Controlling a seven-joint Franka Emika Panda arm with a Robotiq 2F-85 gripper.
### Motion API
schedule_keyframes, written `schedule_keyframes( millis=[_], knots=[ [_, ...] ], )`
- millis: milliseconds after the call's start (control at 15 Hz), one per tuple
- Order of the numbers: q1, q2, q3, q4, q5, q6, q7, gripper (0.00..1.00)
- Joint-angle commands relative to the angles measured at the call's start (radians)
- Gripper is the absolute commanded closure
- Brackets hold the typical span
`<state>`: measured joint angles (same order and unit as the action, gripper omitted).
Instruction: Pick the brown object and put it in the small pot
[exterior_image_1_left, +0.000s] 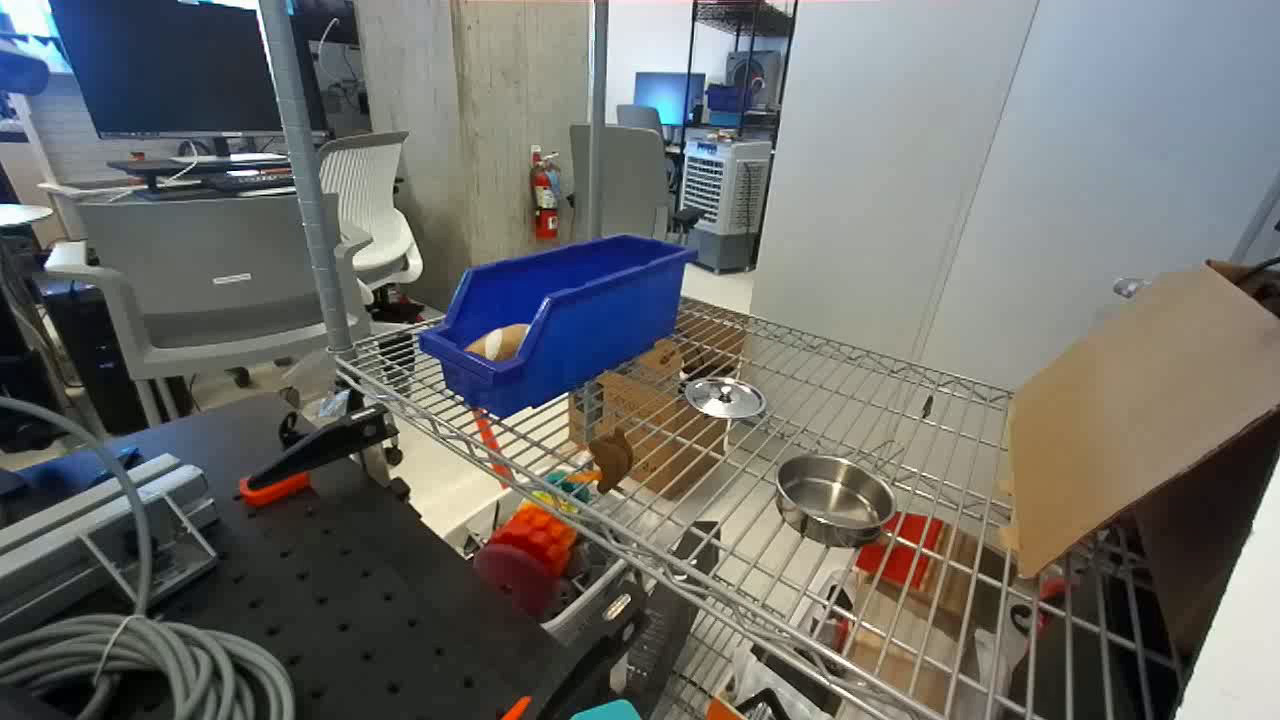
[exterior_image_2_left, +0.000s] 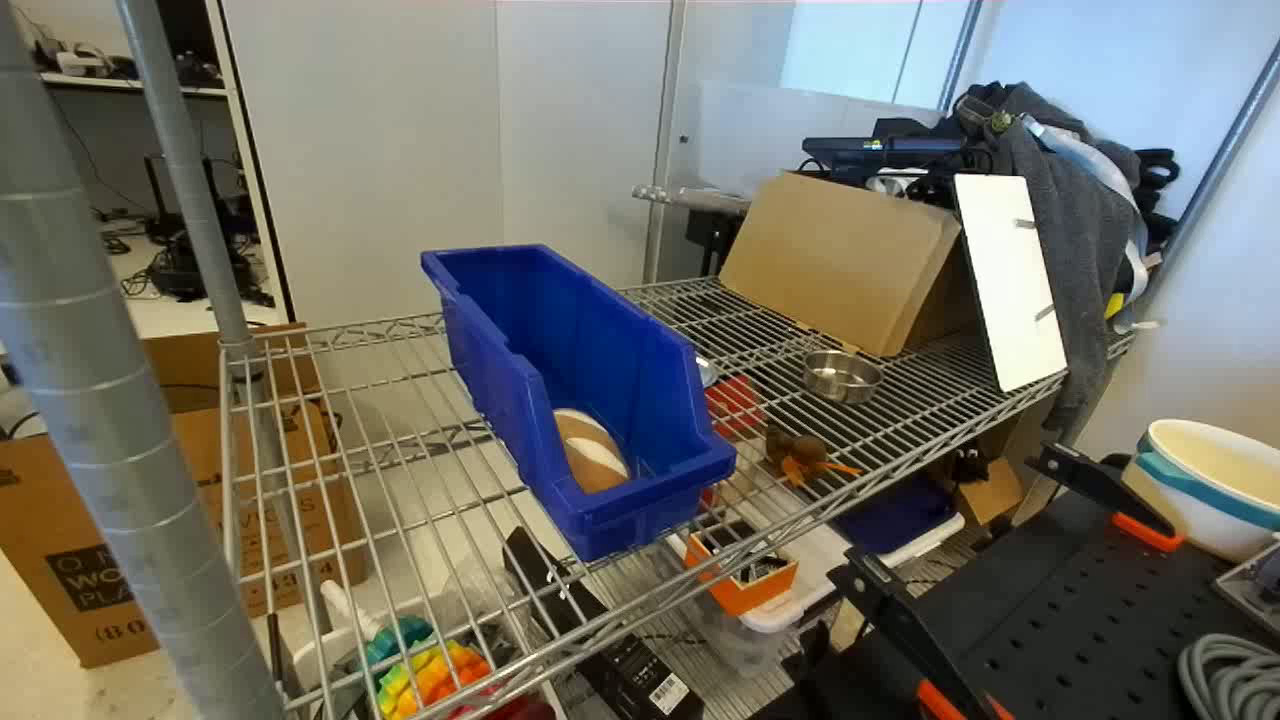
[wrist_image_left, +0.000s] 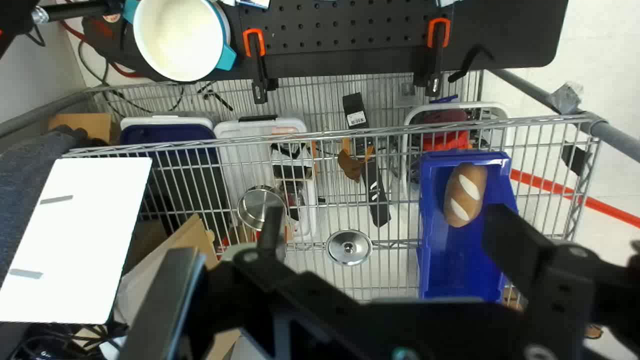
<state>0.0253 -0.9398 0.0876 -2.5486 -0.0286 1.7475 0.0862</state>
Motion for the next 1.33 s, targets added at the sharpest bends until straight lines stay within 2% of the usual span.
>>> schedule_keyframes(
  millis=[0, 400, 667, 800, 1067, 1267],
  knots=[
    [0.002, 0.001, -0.001, 0.004, -0.001, -0.003, 0.001, 0.0],
    [0.002, 0.001, -0.001, 0.005, -0.001, -0.003, 0.001, 0.0],
    [0.004, 0.054, -0.022, -0.018, -0.008, 0.07, -0.036, 0.0],
    [0.011, 0.106, -0.05, -0.041, -0.009, 0.138, -0.087, 0.0],
    [0.006, 0.254, -0.114, -0.107, -0.007, 0.356, -0.189, 0.0],
    [0.023, 0.417, -0.182, -0.13, 0.066, 0.517, -0.245, 0.0]
  ],
)
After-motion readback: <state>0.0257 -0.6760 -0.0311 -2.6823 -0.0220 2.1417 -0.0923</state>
